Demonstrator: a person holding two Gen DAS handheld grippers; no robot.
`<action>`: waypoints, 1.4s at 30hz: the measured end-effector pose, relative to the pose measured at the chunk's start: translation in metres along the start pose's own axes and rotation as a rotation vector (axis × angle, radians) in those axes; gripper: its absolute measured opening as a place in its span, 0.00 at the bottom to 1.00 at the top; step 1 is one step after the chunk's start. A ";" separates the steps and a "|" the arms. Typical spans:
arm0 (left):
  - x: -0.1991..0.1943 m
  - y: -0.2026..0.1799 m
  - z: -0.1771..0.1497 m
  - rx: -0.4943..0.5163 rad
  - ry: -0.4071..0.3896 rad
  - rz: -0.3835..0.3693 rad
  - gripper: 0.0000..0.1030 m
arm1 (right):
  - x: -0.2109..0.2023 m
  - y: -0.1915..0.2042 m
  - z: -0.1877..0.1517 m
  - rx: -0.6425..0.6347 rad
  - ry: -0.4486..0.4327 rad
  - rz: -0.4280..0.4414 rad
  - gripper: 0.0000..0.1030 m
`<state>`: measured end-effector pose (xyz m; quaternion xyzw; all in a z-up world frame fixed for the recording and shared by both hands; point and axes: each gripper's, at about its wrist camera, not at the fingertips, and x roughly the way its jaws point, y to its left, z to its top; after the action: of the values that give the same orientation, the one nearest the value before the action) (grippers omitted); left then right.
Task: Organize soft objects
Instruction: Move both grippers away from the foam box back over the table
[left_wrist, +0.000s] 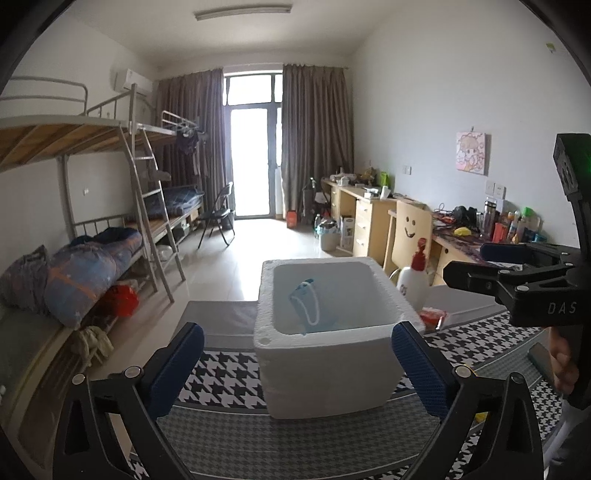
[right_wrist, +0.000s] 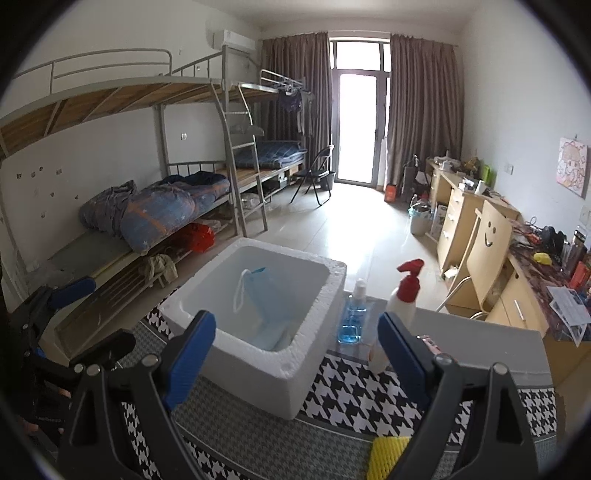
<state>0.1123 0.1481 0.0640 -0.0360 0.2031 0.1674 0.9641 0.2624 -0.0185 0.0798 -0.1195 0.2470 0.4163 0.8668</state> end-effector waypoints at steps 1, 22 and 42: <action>-0.002 -0.002 0.000 0.003 -0.003 -0.007 0.99 | -0.003 -0.001 -0.001 0.004 -0.003 -0.001 0.90; -0.037 -0.048 -0.004 0.063 -0.056 -0.144 0.99 | -0.070 -0.028 -0.038 0.037 -0.108 -0.089 0.91; -0.052 -0.074 -0.013 0.100 -0.059 -0.272 0.99 | -0.112 -0.041 -0.071 0.072 -0.168 -0.178 0.91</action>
<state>0.0880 0.0606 0.0733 -0.0104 0.1759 0.0257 0.9840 0.2114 -0.1477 0.0790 -0.0748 0.1768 0.3372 0.9216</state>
